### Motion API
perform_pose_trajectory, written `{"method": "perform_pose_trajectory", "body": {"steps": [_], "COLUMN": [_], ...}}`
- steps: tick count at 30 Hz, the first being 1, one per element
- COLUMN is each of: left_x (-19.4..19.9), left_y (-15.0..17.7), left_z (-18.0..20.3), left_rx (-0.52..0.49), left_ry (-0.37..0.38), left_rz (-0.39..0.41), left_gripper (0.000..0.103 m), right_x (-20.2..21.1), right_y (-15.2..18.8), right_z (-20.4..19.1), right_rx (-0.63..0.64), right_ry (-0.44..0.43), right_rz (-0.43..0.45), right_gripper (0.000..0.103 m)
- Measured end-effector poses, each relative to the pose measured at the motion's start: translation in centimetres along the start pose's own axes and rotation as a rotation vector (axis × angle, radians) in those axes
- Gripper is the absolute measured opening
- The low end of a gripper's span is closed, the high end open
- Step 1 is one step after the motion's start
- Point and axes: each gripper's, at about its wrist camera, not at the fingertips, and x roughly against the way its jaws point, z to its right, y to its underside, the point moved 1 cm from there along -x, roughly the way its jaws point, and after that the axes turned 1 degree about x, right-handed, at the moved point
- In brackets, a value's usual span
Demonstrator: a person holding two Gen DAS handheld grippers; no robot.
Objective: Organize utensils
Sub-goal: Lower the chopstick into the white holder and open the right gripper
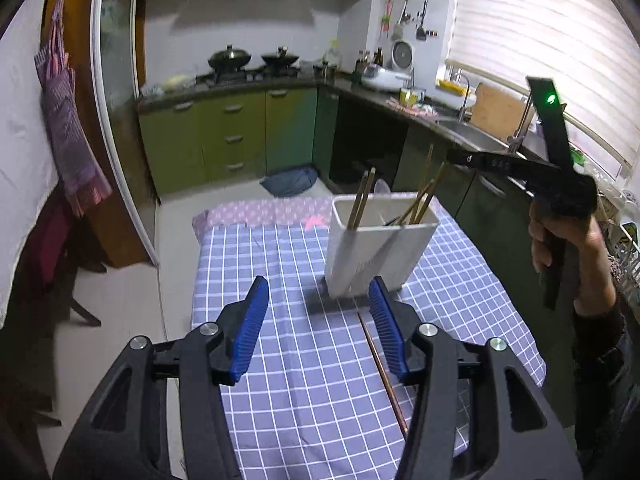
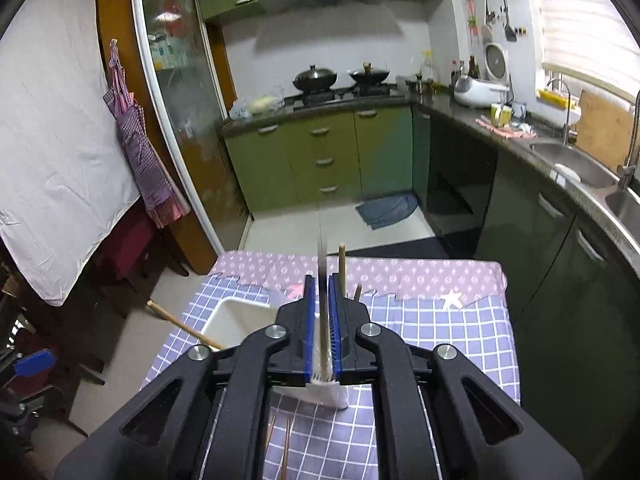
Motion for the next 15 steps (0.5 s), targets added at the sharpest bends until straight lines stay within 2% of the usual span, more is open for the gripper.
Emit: {"method": "perform_pose_trajectory", "body": {"steps": [4,7,10,15], "left_x": [-2.1,-4.4,-6.8,-12.0], "left_y": [0.5,1.6,3.0,5.7], "left_z": [0.8,1.4,2.2,4.3], "left_rx": [-0.004,0.002,0.0,0.024], "left_ry": [0.019,0.042,0.048,0.062], "left_rz": [-0.069,-0.156,-0.238,-0.422], "left_gripper": [0.05,0.05,0.05,0.05], "right_x": [4.0,8.0,9.4,7.5], "right_y": [0.3,2.5,6.3,14.0], "right_z": [-0.1,-0.2,0.6,3.2], "right_rx": [0.013,0.041,0.038,0.019], "right_ry": [-0.029,-0.058,-0.077,0.03], "right_rz": [0.06,0.086,0.06,-0.033], "right_gripper": [0.014,0.024,0.026,0.026]}}
